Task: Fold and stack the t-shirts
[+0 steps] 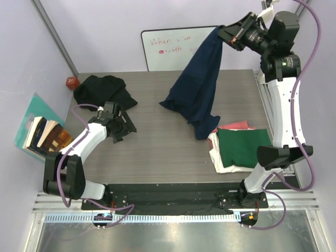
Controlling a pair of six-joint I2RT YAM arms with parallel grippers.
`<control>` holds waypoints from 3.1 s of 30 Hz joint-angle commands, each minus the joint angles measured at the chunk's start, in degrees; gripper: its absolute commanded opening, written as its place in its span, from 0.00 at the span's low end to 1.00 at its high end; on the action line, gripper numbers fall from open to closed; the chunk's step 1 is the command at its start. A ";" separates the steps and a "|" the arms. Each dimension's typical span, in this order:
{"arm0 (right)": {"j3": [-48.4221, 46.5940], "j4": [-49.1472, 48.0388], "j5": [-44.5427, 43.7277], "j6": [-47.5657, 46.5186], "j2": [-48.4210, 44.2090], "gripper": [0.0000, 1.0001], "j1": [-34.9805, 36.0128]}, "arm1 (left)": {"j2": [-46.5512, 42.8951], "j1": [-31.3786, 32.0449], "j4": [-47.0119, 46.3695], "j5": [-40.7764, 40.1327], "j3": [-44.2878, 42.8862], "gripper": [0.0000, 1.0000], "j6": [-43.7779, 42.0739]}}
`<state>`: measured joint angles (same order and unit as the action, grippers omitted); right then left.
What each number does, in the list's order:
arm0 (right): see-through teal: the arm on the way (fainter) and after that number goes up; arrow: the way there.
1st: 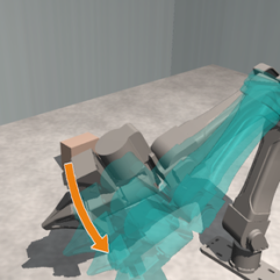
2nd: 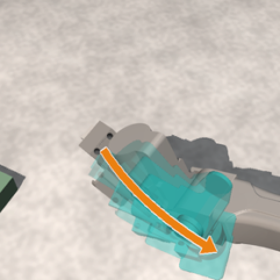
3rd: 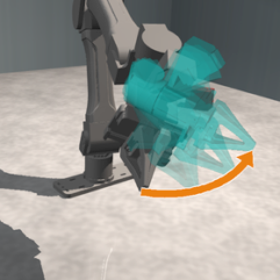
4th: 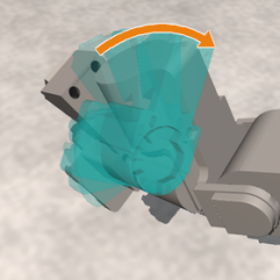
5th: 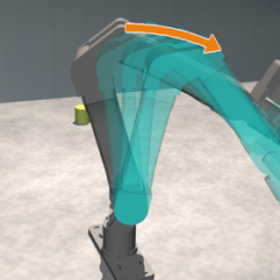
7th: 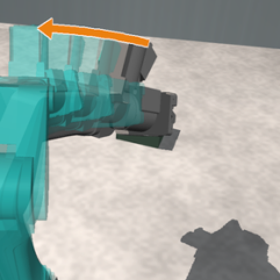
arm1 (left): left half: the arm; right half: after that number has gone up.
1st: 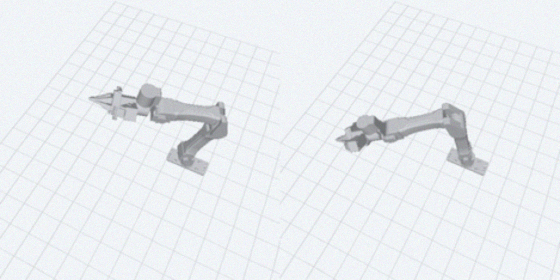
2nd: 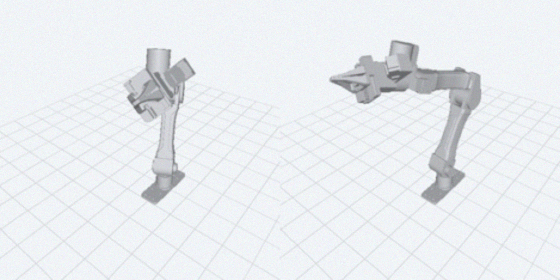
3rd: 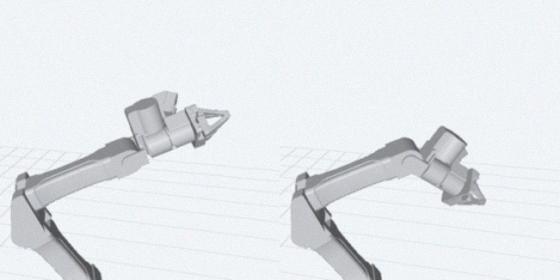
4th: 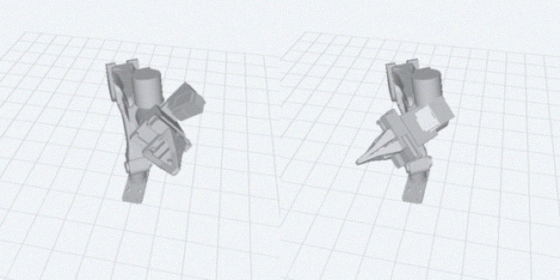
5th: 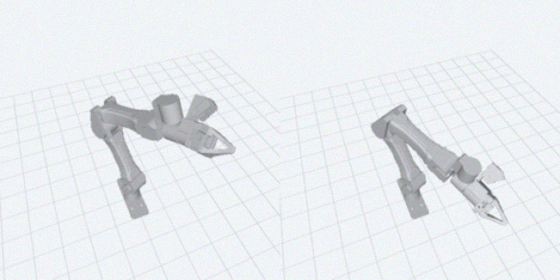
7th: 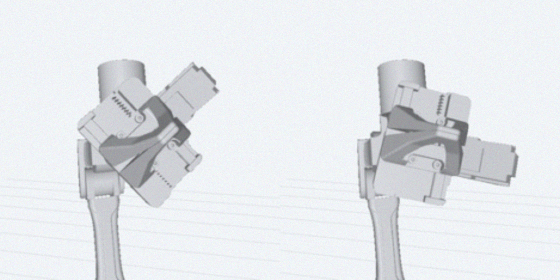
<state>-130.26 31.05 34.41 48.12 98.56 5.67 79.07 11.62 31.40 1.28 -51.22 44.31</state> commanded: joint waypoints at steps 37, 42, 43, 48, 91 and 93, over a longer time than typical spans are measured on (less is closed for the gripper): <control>18.19 21.06 -14.98 -13.22 -7.67 0.01 12.80 | 34.38 2.53 -1.34 11.20 -39.36 0.79 -8.27; 23.99 29.48 -23.65 -14.63 -13.91 0.01 10.41 | 43.61 6.66 0.07 16.90 -48.52 0.78 -9.87; 24.52 30.73 -26.04 -14.11 -14.71 0.01 10.33 | 45.89 7.10 0.33 17.87 -50.45 0.78 -9.43; 29.52 33.81 -38.08 -9.29 -21.91 0.01 9.27 | 48.37 10.44 -0.11 17.18 -52.14 0.78 -9.42; 30.86 19.58 -31.17 -20.34 9.18 0.52 28.52 | 21.13 -4.41 2.62 7.60 -24.81 0.78 -11.44; 30.50 20.54 -30.64 -21.83 11.72 0.53 29.91 | 19.56 -5.02 2.18 7.42 -22.53 0.78 -11.27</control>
<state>-96.99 53.34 0.23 29.23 109.27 34.37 102.30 6.98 33.63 9.76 -76.84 34.22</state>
